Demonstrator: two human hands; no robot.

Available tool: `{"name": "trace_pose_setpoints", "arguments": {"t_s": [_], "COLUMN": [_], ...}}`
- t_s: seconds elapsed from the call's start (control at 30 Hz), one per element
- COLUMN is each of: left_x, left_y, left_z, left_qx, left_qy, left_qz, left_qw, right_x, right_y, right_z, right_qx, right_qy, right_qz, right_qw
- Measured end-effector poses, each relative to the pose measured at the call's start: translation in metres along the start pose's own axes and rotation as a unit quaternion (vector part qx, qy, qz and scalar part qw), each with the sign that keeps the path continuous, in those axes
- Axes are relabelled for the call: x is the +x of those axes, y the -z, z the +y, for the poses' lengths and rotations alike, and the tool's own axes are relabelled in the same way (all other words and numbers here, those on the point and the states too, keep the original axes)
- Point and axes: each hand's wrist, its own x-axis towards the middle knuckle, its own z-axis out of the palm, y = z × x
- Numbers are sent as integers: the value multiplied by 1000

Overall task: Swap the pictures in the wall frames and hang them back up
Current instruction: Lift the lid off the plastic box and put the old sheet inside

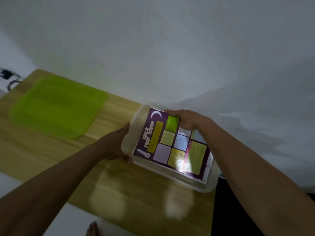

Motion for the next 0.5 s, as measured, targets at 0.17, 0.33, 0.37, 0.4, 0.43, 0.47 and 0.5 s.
{"name": "trace_pose_setpoints", "arguments": {"t_s": [0.17,0.33,0.37,0.4,0.43,0.47,0.5], "left_x": [8,14,16,17,18,19,20], "left_y": [2,3,3,4,4,5,4], "left_z": [-1,-4,-4,-3,-2,-2,-1], "left_qx": [3,19,23,27,27,24,18], "left_qy": [15,16,16,15,12,9,8], "left_qz": [-16,-31,-35,-38,-41,-43,-45], "left_qw": [1000,999,999,999,999,999,999], "right_x": [6,4,2,-2,-4,-7,-10], "right_y": [-24,-54,-62,-70,-79,-86,-91], "right_z": [3,15,15,15,16,17,17], "right_qx": [-68,-145,-148,-148,-153,-151,-141], "right_qy": [10,-12,-9,-8,-4,-4,-9], "right_qz": [51,120,123,112,96,83,76], "right_qw": [996,982,981,983,984,985,987]}}
